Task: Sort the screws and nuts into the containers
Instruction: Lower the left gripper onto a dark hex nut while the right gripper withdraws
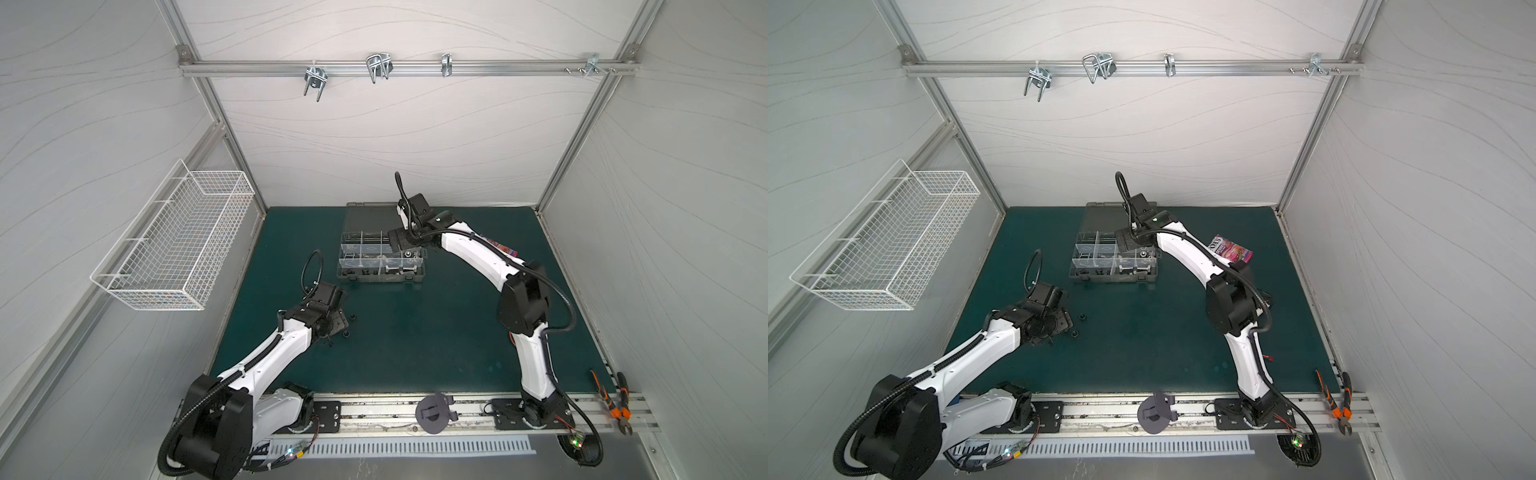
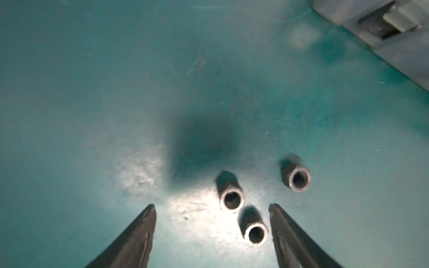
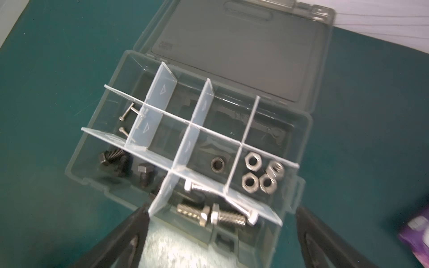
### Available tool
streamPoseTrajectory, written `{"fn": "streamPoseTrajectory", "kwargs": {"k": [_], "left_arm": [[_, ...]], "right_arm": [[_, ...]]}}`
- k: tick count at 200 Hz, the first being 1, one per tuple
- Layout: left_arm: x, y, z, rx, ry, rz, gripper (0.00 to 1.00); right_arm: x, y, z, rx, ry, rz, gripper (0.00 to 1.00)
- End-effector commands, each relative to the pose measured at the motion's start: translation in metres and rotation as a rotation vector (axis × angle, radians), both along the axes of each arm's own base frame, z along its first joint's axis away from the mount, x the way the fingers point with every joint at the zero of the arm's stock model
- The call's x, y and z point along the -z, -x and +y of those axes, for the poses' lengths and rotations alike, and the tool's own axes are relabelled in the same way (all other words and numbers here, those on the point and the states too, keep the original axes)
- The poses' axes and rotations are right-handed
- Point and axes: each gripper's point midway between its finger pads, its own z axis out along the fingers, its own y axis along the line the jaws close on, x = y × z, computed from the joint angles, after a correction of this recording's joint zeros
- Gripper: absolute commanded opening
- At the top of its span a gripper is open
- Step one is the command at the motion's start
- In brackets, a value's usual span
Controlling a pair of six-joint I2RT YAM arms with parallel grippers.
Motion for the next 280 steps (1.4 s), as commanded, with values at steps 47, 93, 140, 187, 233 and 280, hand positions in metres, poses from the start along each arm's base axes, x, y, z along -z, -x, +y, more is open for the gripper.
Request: {"fn": "streamPoseTrajectory", "kwargs": {"k": [47,93,140,187,233,280], "left_arm": [[-0.003,-0.028,-0.018,0.043,0.051,0.003,0.61],[0.012,-0.024,-0.019,0.032,0.042,0.079,0.50],[0.021,-0.020,-0.017,0.020,0.032,0.106,0.45],[0.028,-0.007,-0.012,0.003,0.015,0.155,0.43],[0.033,-0.002,-0.012,-0.004,0.023,0.176,0.39],[0.035,0.002,-0.011,-0.011,0.021,0.198,0.35]], "right_arm": [[-0.011,0.035,-0.051,0.120,0.023,-0.004,0.99],[-0.018,0.046,-0.064,0.144,0.025,-0.009,0.99],[-0.024,0.049,-0.068,0.148,0.023,-0.015,0.99],[-0.026,0.050,-0.069,0.148,0.021,-0.017,0.99],[-0.028,0.048,-0.066,0.144,0.015,-0.021,0.99],[-0.035,0.045,-0.065,0.133,0.012,-0.036,0.99]]}}
